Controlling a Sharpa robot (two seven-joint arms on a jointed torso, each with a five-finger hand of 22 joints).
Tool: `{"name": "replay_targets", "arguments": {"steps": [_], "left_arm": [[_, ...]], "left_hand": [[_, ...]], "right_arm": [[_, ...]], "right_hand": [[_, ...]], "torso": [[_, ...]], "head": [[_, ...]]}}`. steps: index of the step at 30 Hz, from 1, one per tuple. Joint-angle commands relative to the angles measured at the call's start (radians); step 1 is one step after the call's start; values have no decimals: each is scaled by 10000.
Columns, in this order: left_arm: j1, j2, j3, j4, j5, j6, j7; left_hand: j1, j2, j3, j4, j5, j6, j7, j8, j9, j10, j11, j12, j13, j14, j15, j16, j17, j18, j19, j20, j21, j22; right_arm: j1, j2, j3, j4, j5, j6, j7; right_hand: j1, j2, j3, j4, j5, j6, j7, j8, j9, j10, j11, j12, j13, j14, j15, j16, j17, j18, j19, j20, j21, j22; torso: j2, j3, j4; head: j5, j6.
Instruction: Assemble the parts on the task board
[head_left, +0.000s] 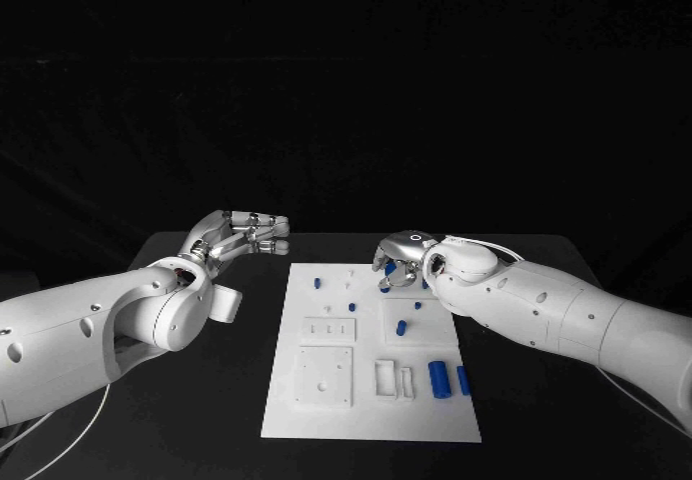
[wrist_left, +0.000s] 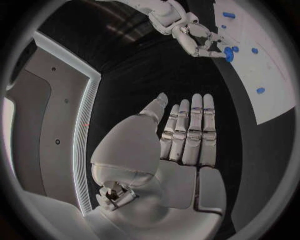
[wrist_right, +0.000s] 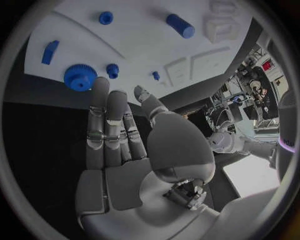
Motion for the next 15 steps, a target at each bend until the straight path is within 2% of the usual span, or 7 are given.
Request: {"name": "replay_targets", "arguments": {"steps": [1, 7, 15], "left_arm": [[22, -7, 12, 25, -100, 15, 143], [37, -19, 15, 22, -82, 34, 146], [69, -52, 18, 73, -74, 68, 151]], "left_hand": [[-51, -48, -9, -40, 19, -25, -7, 17, 6, -83, 14, 4, 9, -70, 6, -17, -15, -65, -34, 3, -61, -16], [-79, -11, -63, -67, 24, -39, -3, 14, 5, -90, 16, 6, 9, -75, 9, -15, -13, -56, 1, 12, -94, -106], [-79, -11, -63, -67, 24, -39, -3, 14, 5, -90, 16, 6, 9, -75, 9, -15, -13, -56, 1, 12, -94, -106]], "right_arm": [[-21, -27, -18, 70, -282, 313, -153], [-54, -35, -62, 111, -357, 370, -178], [-71, -46, -77, -13, -500, 395, -268]], "right_hand": [[152, -9, -27, -4, 78, -77, 29, -7, -9, -96, 11, 52, 7, -13, 82, 72, -28, 89, 62, -2, -83, 121], [201, -34, 120, -22, 71, -71, 25, -10, -11, -81, 9, 48, 5, -23, 82, 113, -65, 106, 81, 1, -265, 467], [213, -192, 805, -30, 49, -35, 41, -9, -10, -50, 13, 49, 4, -39, 84, 167, -64, 132, 76, -2, -359, 849]], "torso": [[114, 27, 8], [184, 53, 18], [283, 56, 61]], "head": [[-106, 27], [-119, 48], [-155, 74]]}}
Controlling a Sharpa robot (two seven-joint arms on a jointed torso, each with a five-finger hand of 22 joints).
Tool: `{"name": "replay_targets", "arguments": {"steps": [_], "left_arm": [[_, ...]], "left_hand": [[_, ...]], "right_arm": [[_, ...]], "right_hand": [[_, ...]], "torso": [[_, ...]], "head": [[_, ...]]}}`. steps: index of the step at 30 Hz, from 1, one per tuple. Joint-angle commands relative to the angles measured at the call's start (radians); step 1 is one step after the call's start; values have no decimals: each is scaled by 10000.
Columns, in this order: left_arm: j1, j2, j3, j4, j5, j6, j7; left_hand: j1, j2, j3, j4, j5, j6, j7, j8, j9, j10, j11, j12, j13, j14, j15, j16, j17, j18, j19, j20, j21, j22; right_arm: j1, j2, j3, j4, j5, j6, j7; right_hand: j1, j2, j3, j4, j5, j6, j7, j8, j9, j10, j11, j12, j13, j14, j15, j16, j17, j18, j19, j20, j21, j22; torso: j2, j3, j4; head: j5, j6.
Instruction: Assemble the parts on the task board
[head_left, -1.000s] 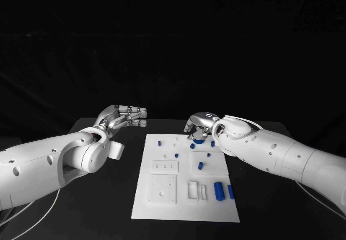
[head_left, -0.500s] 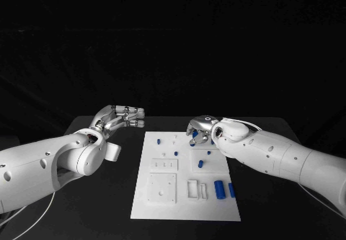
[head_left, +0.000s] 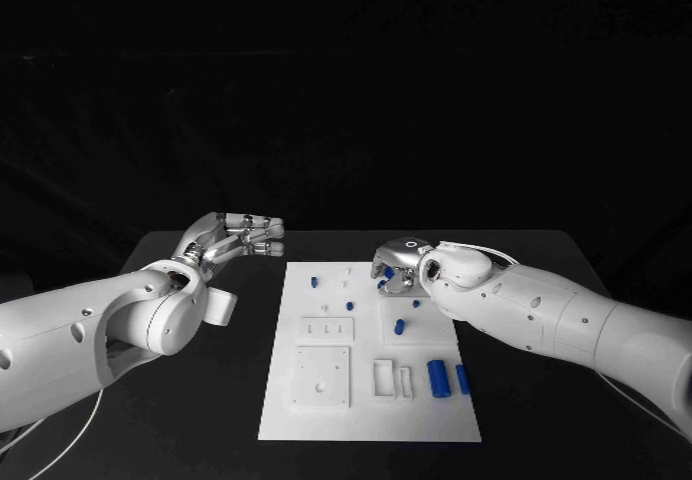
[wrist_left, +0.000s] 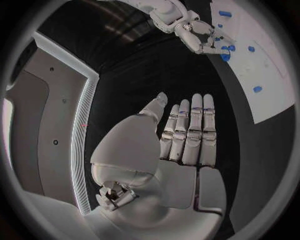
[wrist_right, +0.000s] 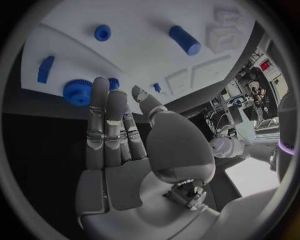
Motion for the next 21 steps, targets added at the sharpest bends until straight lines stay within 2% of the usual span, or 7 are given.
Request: {"name": "replay_targets", "arguments": {"steps": [1, 4, 8, 17, 21], "left_arm": [[39, -31, 11, 53, -49, 65, 149], [65, -69, 11, 70, -49, 66, 150], [92, -105, 12, 83, -46, 75, 152], [121, -128, 12, 78, -34, 110, 152], [125, -123, 12, 74, -32, 108, 153]], "left_hand": [[-67, 0, -15, -20, 24, -39, -3, 14, 6, -54, -20, 6, 10, -75, 8, -15, -14, -56, 0, 12, -29, -9], [-67, 0, -15, -20, 24, -39, -3, 14, 6, -54, -20, 6, 10, -75, 8, -15, -14, -56, 0, 12, -29, -9], [-67, 0, -15, -20, 24, -39, -3, 14, 6, -54, -20, 6, 10, -75, 8, -15, -14, -56, 0, 12, -29, -9], [-68, 20, -45, -34, 26, -46, -1, 16, 7, -74, -15, 5, 10, -83, 11, -18, -16, -60, 14, 13, -44, -71], [-68, 20, -45, -34, 26, -46, -1, 16, 7, -74, -15, 5, 10, -83, 11, -18, -16, -60, 14, 13, -44, -71]], "right_arm": [[-10, -16, -4, -34, -271, 159, -126], [-13, -30, -6, -1, -335, 155, -133], [-14, -42, -7, 28, -379, 112, -161], [-15, -66, -7, 39, -475, 4, -245], [-15, -43, -7, 7, -489, -3, -262]], "right_hand": [[-14, -138, 367, -5, 13, -5, 4, -11, -11, -22, -19, 45, 3, -14, 59, 67, -7, 141, 72, -5, -82, 191], [10, -241, 701, -2, 143, 0, 6, -16, -13, -12, -17, 41, 1, -22, 59, 67, -11, 155, 49, -9, -94, 364], [-34, -316, 1045, 4, 117, 11, 8, -5, -9, -3, -13, 47, 3, -21, 57, 75, -7, 167, 27, -8, -123, 583], [-60, -361, 1417, 10, 12, 51, 3, -9, -9, 30, -16, 47, 2, -22, 52, 94, 5, 182, 49, -9, -291, 980], [-137, -305, 1621, 29, -41, 118, 0, -9, -8, 157, -40, 45, 3, -25, 37, 111, 16, 180, 71, -22, -379, 1156]], "torso": [[80, 12, 24], [134, 28, 29], [170, 40, 39], [262, 63, 49], [312, 71, 52]], "head": [[-28, 9], [-40, 34], [-63, 52], [-63, 116], [0, 149]]}}
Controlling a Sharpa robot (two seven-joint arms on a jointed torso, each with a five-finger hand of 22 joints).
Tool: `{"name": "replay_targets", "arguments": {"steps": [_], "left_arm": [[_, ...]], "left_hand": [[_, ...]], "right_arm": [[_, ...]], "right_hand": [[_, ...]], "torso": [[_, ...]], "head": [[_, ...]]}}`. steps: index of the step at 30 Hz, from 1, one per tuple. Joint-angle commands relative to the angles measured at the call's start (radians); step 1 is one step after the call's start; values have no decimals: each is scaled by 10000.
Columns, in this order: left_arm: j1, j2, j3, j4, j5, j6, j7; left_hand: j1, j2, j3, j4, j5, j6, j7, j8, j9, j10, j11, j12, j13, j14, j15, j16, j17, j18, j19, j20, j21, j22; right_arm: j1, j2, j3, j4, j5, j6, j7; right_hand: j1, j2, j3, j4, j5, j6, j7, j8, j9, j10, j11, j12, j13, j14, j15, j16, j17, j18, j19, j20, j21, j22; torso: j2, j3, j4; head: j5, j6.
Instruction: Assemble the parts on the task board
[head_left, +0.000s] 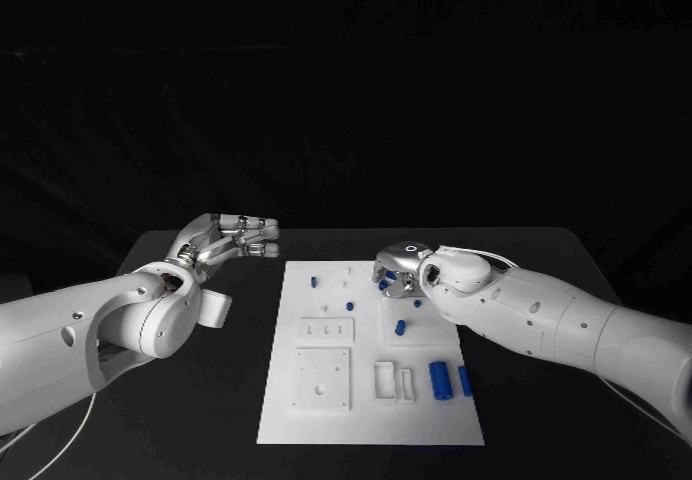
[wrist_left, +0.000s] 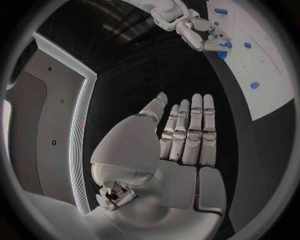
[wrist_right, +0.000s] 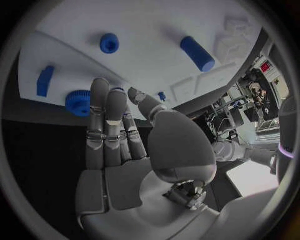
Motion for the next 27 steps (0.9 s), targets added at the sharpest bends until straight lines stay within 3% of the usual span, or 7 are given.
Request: {"name": "replay_targets", "arguments": {"steps": [1, 11, 22, 27], "left_arm": [[20, -3, 9, 25, -31, 88, 147], [25, 0, 9, 25, -30, 75, 143], [28, 4, 9, -30, -7, 94, 135], [28, 1, 9, -47, -1, 102, 129]], "left_hand": [[-70, 20, -45, -33, 26, -47, -1, 16, 8, -74, -14, 5, 10, -83, 11, -18, -17, -60, 14, 13, -44, -8], [-84, 29, -54, -25, 25, -53, 3, 15, 7, -72, -14, 6, 10, -78, 11, -15, -15, -60, 20, 14, -44, -20], [-80, 43, -61, -18, 34, -63, 2, 14, 6, -90, -10, 4, 10, -73, 10, -15, -14, -60, 31, 12, -44, -53], [-80, 43, -61, -18, 34, -63, 2, 14, 6, -90, -10, 4, 10, -73, 10, -15, -14, -60, 31, 12, -44, -53]], "right_arm": [[-5, 17, -1, -20, -191, -29, -111], [-5, 24, 0, -68, -328, -201, -297], [-5, 2, 0, -31, -476, -345, -419], [-5, -12, 0, 8, -518, -640, -470]], "right_hand": [[-74, 9, 165, 22, -127, 80, 7, -9, -9, 130, -1, 46, 4, -25, 37, 45, 18, 182, 81, -26, -59, 55], [-218, 26, 1055, 57, -583, 250, -6, -5, -3, 408, -64, 47, 6, -39, -10, 133, 72, -13, 157, -104, -33, 485], [-185, -62, 1431, 79, -656, 312, -18, -4, -1, 515, -88, 47, 7, -45, -31, 153, 79, -64, 171, -135, -90, 945], [-105, 68, 1574, 73, -835, 634, -111, 19, 25, 1047, -233, 50, 18, -49, -120, 155, 79, -76, 228, -202, 1, 1142]], "torso": [[72, 15, 8], [142, 25, 19], [198, 44, 18], [216, 46, 29]], "head": [[67, 36], [36, 89], [14, 119], [14, 137]]}}
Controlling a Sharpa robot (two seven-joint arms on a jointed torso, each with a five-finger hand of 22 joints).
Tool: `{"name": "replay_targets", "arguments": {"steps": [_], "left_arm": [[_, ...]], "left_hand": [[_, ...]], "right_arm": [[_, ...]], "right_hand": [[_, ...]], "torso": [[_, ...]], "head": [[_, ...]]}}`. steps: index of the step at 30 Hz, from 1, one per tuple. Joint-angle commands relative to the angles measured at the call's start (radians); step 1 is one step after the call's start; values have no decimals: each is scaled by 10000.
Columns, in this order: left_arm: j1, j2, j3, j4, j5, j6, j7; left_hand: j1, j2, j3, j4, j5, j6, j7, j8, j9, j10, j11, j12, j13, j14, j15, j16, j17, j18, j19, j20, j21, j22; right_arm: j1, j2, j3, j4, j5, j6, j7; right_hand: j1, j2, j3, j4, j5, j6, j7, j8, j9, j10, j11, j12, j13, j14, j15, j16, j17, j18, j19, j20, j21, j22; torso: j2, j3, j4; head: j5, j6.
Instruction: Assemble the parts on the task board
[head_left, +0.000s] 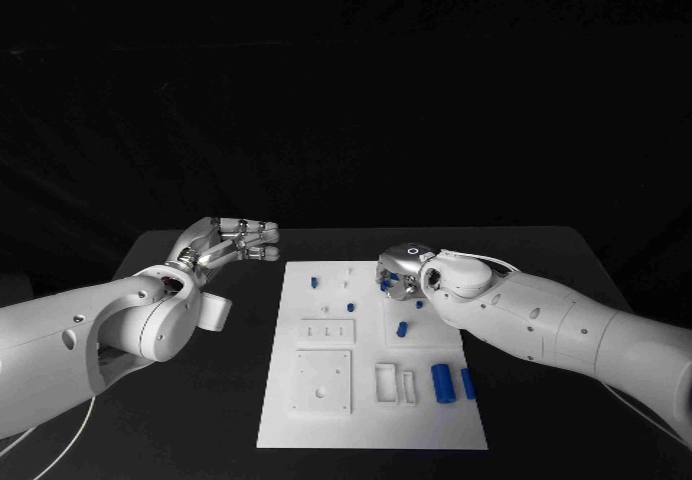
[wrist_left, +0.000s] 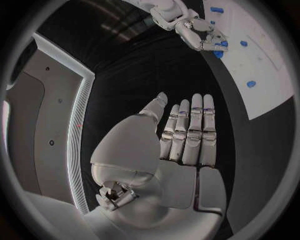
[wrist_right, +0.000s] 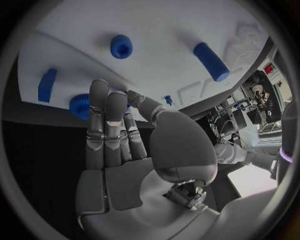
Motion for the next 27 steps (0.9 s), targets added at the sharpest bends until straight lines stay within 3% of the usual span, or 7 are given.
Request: {"name": "replay_targets", "arguments": {"steps": [1, 8, 13, 19, 27], "left_arm": [[15, 1, 9, -5, -7, 104, 126], [15, 2, 9, -23, 8, 112, 111], [15, 9, 9, -32, 18, 120, 101], [15, 23, 9, -49, 28, 135, 82], [19, 42, 9, -77, 33, 133, 70]], "left_hand": [[-81, 42, -61, -18, 34, -63, 2, 14, 7, -90, -10, 4, 10, -74, 10, -15, -15, -60, 31, 12, -44, -8], [-81, 42, -61, -18, 34, -63, 2, 14, 7, -90, -10, 4, 10, -74, 10, -15, -15, -60, 31, 12, -44, -8], [-81, 42, -61, -18, 34, -63, 2, 14, 7, -90, -10, 4, 10, -74, 10, -15, -15, -60, 31, 12, -44, -8], [-72, 47, -71, -29, 35, -66, 4, 16, 8, -101, -7, 4, 11, -72, 10, -16, -15, -58, 40, 10, -38, -39], [-67, 39, -72, -42, 47, -91, 14, 13, 6, -111, -2, 4, 11, -73, 11, -16, -15, -58, 38, 11, -36, -49]], "right_arm": [[-5, -16, -1, 38, -226, -435, -159], [-5, -4, 1, 105, -251, -857, -195], [-4, 45, 2, 175, -175, -1382, -336], [-2, 179, 11, 282, -103, -2073, -611], [13, 469, 24, 254, -187, -2509, -984]], "right_hand": [[82, 92, 135, -22, -134, 258, -66, 29, 33, 367, -101, 59, 24, -17, -72, 49, 9, -123, 21, -89, 102, 151], [69, 241, 88, 71, -416, 768, -211, 10, 62, 1038, -311, 49, 32, -5, -232, 18, 8, -278, -53, -240, 328, 563], [101, 437, 26, 177, -1049, 1095, -302, 41, 99, 1362, -440, 63, 43, 5, -324, -1, 25, -368, -89, -335, 470, 827], [151, 467, -39, 170, -1097, 1277, -353, 19, 76, 1546, -507, 62, 35, 17, -385, -60, 52, -490, -134, -442, 507, 1016], [124, 440, 2, 150, -1095, 1344, -372, 18, 55, 1585, -523, 64, 35, 41, -404, -122, 120, -523, -125, -472, 464, 1256]], "torso": [[30, 6, 12], [58, 9, 17], [69, 8, 15], [86, 11, 17], [107, 9, 24]], "head": [[0, 22], [19, 51], [38, 96], [69, 152], [118, 225]]}}
